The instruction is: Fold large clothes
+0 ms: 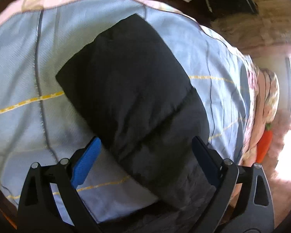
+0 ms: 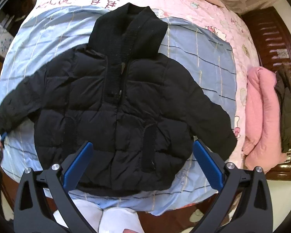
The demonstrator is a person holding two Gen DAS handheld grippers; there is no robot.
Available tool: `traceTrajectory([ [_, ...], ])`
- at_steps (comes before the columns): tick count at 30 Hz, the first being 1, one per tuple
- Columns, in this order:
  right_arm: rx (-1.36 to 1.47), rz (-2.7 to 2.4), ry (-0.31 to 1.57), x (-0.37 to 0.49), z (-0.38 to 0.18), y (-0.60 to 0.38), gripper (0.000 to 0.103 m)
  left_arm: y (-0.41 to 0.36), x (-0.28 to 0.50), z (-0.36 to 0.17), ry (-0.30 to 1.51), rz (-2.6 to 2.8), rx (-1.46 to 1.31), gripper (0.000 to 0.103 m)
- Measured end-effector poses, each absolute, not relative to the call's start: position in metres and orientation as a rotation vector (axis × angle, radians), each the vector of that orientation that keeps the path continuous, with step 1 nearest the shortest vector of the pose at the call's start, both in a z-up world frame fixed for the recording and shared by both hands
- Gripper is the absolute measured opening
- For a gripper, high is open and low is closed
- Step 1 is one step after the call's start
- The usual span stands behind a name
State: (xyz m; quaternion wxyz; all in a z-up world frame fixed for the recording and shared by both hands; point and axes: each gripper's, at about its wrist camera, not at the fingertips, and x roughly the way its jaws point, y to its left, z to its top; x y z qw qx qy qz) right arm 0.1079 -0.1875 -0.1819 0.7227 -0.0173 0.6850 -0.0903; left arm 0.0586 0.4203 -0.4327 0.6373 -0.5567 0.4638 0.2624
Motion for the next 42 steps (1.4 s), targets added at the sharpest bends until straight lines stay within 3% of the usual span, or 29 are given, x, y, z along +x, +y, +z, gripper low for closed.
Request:
traceTrajectory([
  [5, 0.154, -0.215, 1.565, 0.152, -0.226, -0.22, 0.102, 0.415, 0.067, -0.435, 1.142, 0.572, -1.181, 0.096],
  [9, 0.255, -0.229, 1.541, 0.179, -0.27, -0.232, 0.102, 0.425, 0.078, -0.456, 1.086, 0.607, -1.202, 0.095],
  [14, 0.189, -0.217, 1.534, 0.175, -0.314, -0.218, 0.102, 0.414, 0.091, -0.479, 0.971, 0.726, -1.155, 0.093],
  [17, 0.159, -0.207, 1.581, 0.166, -0.34, -0.211, 0.102, 0.402, 0.097, -0.472, 0.912, 0.792, -1.089, 0.058],
  [18, 0.17, -0.202, 1.609, 0.161, -0.351, -0.208, 0.102, 0.4, 0.097, -0.467, 0.9, 0.785, -1.081, 0.037],
  [19, 0.189, -0.189, 1.634, 0.156, -0.36, -0.206, 0.102, 0.398, 0.097, -0.461, 0.891, 0.772, -1.069, 0.023],
  [21, 0.198, -0.172, 1.655, 0.149, -0.37, -0.203, 0.102, 0.388, 0.106, -0.442, 0.919, 0.749, -0.941, 0.015],
  [27, 0.145, -0.183, 1.589, 0.145, -0.358, -0.216, 0.102, 0.298, 0.149, -0.346, 0.962, 0.63, -0.17, 0.013],
  [34, 0.297, -0.299, 1.508, 0.128, -0.334, -0.278, 0.102, 0.106, 0.172, -0.264, 0.798, 0.11, 0.175, 0.013],
  [38, 0.385, -0.384, 1.477, 0.094, -0.329, -0.313, 0.102, -0.014, 0.142, -0.277, 0.775, -0.26, 0.301, 0.013],
  [42, 0.511, -0.478, 1.489, 0.043, -0.336, -0.35, 0.102, -0.101, 0.091, -0.328, 0.807, -0.599, 0.382, 0.012],
])
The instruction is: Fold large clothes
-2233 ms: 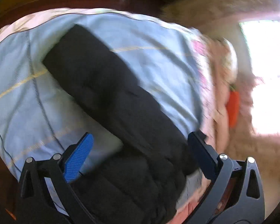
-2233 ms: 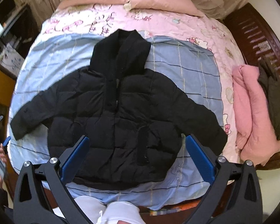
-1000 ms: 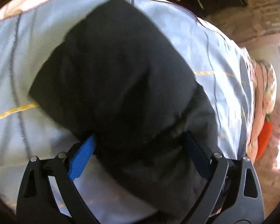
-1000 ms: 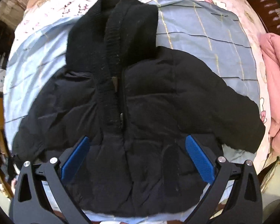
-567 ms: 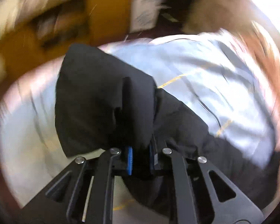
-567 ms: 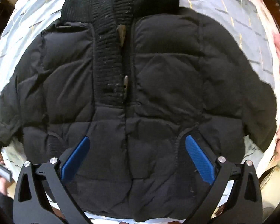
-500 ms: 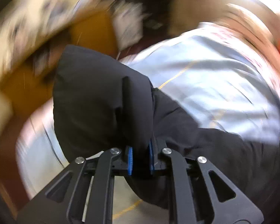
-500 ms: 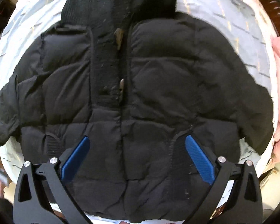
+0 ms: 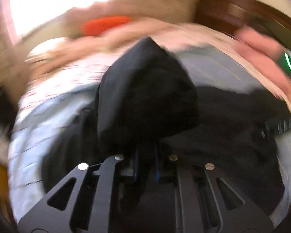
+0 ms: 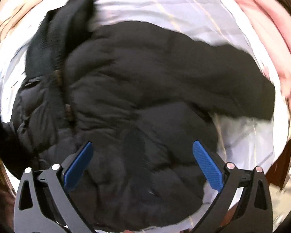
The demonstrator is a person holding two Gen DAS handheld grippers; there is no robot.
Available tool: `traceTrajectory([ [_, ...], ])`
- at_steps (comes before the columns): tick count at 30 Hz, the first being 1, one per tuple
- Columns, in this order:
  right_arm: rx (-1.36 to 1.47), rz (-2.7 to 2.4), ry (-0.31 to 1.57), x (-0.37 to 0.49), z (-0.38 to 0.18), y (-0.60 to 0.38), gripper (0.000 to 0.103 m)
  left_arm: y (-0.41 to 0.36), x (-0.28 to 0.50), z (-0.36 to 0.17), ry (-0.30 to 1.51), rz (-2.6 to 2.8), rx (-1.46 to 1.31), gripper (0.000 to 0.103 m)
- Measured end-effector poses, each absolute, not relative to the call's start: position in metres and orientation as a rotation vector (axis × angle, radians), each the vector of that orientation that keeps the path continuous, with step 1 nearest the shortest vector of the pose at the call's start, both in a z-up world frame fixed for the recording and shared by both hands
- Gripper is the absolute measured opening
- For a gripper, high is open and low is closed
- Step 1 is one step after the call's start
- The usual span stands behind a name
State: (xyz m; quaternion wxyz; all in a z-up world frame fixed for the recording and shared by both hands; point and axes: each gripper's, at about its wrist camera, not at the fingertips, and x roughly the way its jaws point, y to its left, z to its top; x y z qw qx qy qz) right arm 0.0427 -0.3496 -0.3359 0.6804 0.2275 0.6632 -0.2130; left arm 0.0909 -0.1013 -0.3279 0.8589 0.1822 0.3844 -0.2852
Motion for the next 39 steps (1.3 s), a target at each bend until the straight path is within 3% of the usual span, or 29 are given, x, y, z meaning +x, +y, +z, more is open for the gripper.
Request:
traceTrajectory([
  [2, 0.562, -0.507, 1.483, 0.02, -0.339, -0.362, 0.102, -0.125, 0.075, -0.365, 0.906, -0.7, 0.378, 0.015],
  [4, 0.552, -0.535, 1.489, -0.001, -0.343, -0.368, 0.102, -0.131, 0.066, -0.389, 0.984, -0.733, 0.358, 0.053],
  [5, 0.541, -0.545, 1.49, -0.011, -0.346, -0.37, 0.102, -0.126, 0.069, -0.393, 0.98, -0.746, 0.352, 0.088],
  [6, 0.536, -0.55, 1.492, -0.016, -0.347, -0.37, 0.102, -0.123, 0.064, -0.391, 0.941, -0.748, 0.348, 0.097],
  [10, 0.561, -0.531, 1.461, -0.025, -0.358, -0.367, 0.102, -0.1, 0.051, -0.349, 0.94, -0.98, 0.12, 0.097],
  [13, 0.528, -0.448, 1.406, -0.007, -0.355, -0.345, 0.102, -0.026, 0.063, -0.295, 0.844, -0.817, -0.02, 0.101],
  [16, 0.405, -0.294, 1.332, 0.036, -0.342, -0.294, 0.102, 0.04, 0.093, -0.286, 0.85, -0.56, -0.045, 0.101],
  [22, 0.303, -0.005, 1.166, 0.12, -0.326, -0.186, 0.102, 0.154, 0.162, -0.348, 1.094, -0.099, 0.017, 0.101],
  [27, 0.261, 0.133, 1.177, 0.166, -0.37, -0.133, 0.102, 0.123, 0.177, -0.431, 1.209, -0.142, 0.067, 0.101],
  [29, 0.179, 0.14, 1.234, 0.173, -0.406, -0.131, 0.102, 0.114, 0.18, -0.447, 1.137, -0.155, 0.086, 0.101],
  [33, -0.101, 0.156, 1.155, 0.163, -0.427, -0.114, 0.102, 0.122, 0.177, -0.455, 1.111, -0.139, 0.065, 0.101],
  [39, -0.113, 0.06, 1.091, 0.141, -0.428, -0.145, 0.102, 0.119, 0.179, -0.461, 1.093, -0.131, 0.105, 0.101],
])
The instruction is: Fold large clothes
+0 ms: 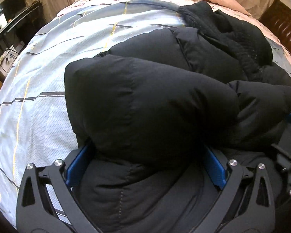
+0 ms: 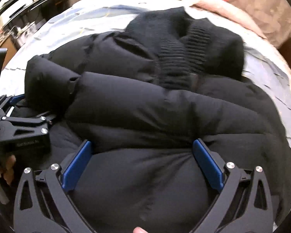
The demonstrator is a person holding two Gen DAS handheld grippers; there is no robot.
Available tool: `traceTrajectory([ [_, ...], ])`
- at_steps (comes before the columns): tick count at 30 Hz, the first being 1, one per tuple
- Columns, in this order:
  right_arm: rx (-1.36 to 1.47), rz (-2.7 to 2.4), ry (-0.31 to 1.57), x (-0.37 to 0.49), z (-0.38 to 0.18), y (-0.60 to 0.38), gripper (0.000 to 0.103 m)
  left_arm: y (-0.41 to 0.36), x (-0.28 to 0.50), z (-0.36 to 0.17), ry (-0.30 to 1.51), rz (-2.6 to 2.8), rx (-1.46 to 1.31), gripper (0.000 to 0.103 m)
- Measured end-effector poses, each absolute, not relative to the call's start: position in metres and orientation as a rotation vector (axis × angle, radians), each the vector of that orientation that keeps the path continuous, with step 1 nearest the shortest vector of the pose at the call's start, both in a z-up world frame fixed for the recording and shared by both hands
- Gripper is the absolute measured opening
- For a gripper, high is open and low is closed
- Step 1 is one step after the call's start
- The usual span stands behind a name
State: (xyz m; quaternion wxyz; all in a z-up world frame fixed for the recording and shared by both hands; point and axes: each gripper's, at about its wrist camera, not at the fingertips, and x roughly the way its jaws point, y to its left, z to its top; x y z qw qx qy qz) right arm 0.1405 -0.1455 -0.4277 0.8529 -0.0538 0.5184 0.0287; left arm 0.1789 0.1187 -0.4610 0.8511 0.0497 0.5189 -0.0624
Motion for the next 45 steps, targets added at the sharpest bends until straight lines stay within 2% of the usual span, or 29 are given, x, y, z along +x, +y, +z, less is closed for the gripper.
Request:
traceTrajectory([
  [3, -0.064, -0.066, 1.089, 0.123, -0.428, -0.189, 0.102, 0.101, 0.175, -0.463, 1.082, -0.119, 0.126, 0.101],
  [6, 0.156, -0.19, 1.12, 0.097, -0.424, -0.267, 0.102, 0.098, 0.173, -0.465, 1.072, -0.106, 0.147, 0.101],
  [9, 0.239, -0.437, 1.024, 0.048, -0.394, -0.352, 0.102, 0.097, 0.173, -0.467, 1.058, -0.1, 0.159, 0.101],
  [11, 0.381, -0.613, 1.031, 0.004, -0.392, -0.424, 0.102, 0.097, 0.171, -0.468, 1.044, -0.098, 0.16, 0.101],
  [14, 0.73, -0.744, 1.036, -0.065, -0.418, -0.511, 0.102, 0.097, 0.17, -0.468, 1.031, -0.096, 0.155, 0.101],
  [19, 1.139, -0.694, 0.947, -0.126, -0.465, -0.561, 0.102, 0.096, 0.169, -0.468, 1.021, -0.094, 0.147, 0.101],
  [24, 1.439, -0.722, 0.662, -0.144, -0.49, -0.584, 0.101, 0.094, 0.171, -0.468, 1.022, -0.092, 0.144, 0.101],
  [27, 1.48, -0.804, 0.538, -0.144, -0.496, -0.602, 0.087, 0.093, 0.171, -0.468, 1.02, -0.09, 0.142, 0.101],
  [28, 1.495, -0.831, 0.512, -0.143, -0.499, -0.608, 0.071, 0.093, 0.171, -0.468, 1.019, -0.09, 0.142, 0.101],
  [29, 1.514, -0.832, 0.498, -0.144, -0.501, -0.613, 0.045, 0.093, 0.171, -0.468, 1.019, -0.089, 0.141, 0.101],
  [30, 1.545, -0.818, 0.487, -0.14, -0.502, -0.618, 0.038, 0.093, 0.171, -0.468, 1.019, -0.09, 0.141, 0.101],
  [32, 1.436, -0.852, 0.551, -0.123, -0.482, -0.619, 0.022, 0.093, 0.171, -0.468, 1.016, -0.089, 0.137, 0.101],
  [34, 1.209, -0.841, 0.673, -0.097, -0.448, -0.613, 0.017, 0.093, 0.171, -0.469, 1.01, -0.09, 0.134, 0.101],
  [37, 0.815, -0.727, 0.777, -0.044, -0.383, -0.571, 0.015, 0.093, 0.171, -0.47, 1.002, -0.089, 0.131, 0.101],
  [41, 0.477, -0.44, 0.745, 0.013, -0.301, -0.464, 0.015, 0.095, 0.169, -0.47, 0.99, -0.093, 0.123, 0.101],
  [45, 0.247, -0.116, 0.764, 0.06, -0.275, -0.326, 0.015, 0.096, 0.169, -0.47, 0.982, -0.097, 0.114, 0.101],
])
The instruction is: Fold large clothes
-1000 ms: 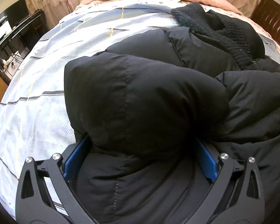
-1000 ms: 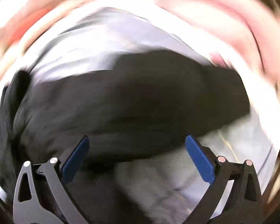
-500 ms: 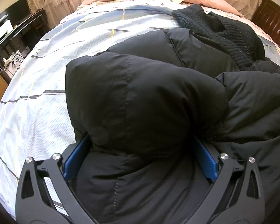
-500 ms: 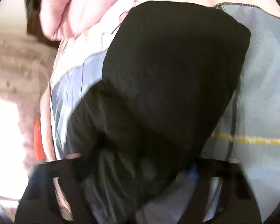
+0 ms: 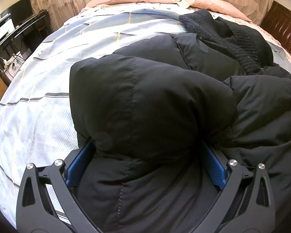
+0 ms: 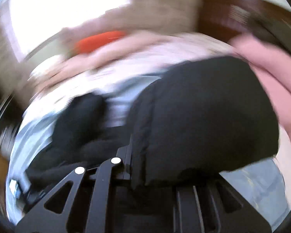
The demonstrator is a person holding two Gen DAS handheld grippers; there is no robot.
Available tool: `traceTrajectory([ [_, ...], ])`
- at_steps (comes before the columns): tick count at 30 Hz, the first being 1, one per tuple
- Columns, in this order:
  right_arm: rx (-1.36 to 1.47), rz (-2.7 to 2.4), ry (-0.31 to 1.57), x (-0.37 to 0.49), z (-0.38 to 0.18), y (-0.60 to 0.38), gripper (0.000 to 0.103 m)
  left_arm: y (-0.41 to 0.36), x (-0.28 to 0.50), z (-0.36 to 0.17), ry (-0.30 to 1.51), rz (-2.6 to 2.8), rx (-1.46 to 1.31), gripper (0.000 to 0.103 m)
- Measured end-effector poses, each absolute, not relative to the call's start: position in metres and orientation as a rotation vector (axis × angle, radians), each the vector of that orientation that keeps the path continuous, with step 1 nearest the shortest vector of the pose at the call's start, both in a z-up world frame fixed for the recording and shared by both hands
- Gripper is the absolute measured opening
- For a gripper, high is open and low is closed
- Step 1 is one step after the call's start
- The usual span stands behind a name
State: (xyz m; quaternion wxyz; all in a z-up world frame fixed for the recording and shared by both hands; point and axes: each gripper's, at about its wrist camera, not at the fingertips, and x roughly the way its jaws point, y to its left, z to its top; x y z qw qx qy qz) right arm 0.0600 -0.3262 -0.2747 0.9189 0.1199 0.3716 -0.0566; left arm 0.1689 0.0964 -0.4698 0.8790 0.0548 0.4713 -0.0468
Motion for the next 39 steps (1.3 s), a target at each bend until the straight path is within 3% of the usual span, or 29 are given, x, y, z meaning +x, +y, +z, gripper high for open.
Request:
traceTrajectory([
  [3, 0.155, 0.026, 0.824, 0.076, -0.301, -0.239, 0.015, 0.096, 0.169, -0.47, 0.978, -0.097, 0.112, 0.101],
  [6, 0.11, 0.093, 1.026, 0.095, -0.36, -0.183, 0.015, 0.098, 0.169, -0.47, 0.975, -0.102, 0.106, 0.101],
  [9, -0.224, 0.012, 1.098, 0.091, -0.393, -0.142, 0.017, 0.1, 0.168, -0.47, 0.968, -0.112, 0.092, 0.101],
  [10, -0.319, 0.013, 1.082, 0.086, -0.393, -0.131, 0.023, 0.101, 0.168, -0.471, 0.966, -0.113, 0.09, 0.101],
  [11, -0.355, 0.034, 1.089, 0.083, -0.393, -0.127, 0.051, 0.101, 0.167, -0.471, 0.96, -0.113, 0.09, 0.101],
  [13, -0.307, 0.136, 1.179, 0.078, -0.389, -0.128, 0.091, 0.102, 0.167, -0.471, 0.951, -0.113, 0.087, 0.101],
  [18, 0.106, 0.192, 1.08, 0.079, -0.314, -0.189, 0.096, 0.102, 0.169, -0.467, 0.967, -0.113, 0.096, 0.101],
  [21, 0.232, 0.018, 0.957, 0.092, -0.279, -0.246, 0.102, 0.105, 0.169, -0.434, 0.984, -0.064, 0.092, 0.1],
  [25, 0.326, -0.217, 0.975, 0.109, -0.3, -0.316, 0.102, 0.094, 0.155, -0.329, 0.734, -0.082, 0.066, 0.101],
  [28, 0.378, -0.219, 1.029, 0.124, -0.334, -0.327, 0.102, 0.052, 0.166, -0.3, 0.741, -0.231, 0.041, 0.101],
  [33, 0.221, -0.182, 1.135, 0.11, -0.389, -0.281, 0.102, -0.046, 0.182, -0.349, 0.906, -0.402, 0.115, 0.101],
  [36, 0.07, -0.127, 1.123, 0.094, -0.416, -0.281, 0.102, -0.037, 0.193, -0.412, 0.988, -0.409, 0.125, 0.101],
  [39, 0.199, -0.135, 1.138, 0.079, -0.434, -0.321, 0.102, -0.004, 0.199, -0.436, 1.009, -0.524, -0.002, 0.101],
])
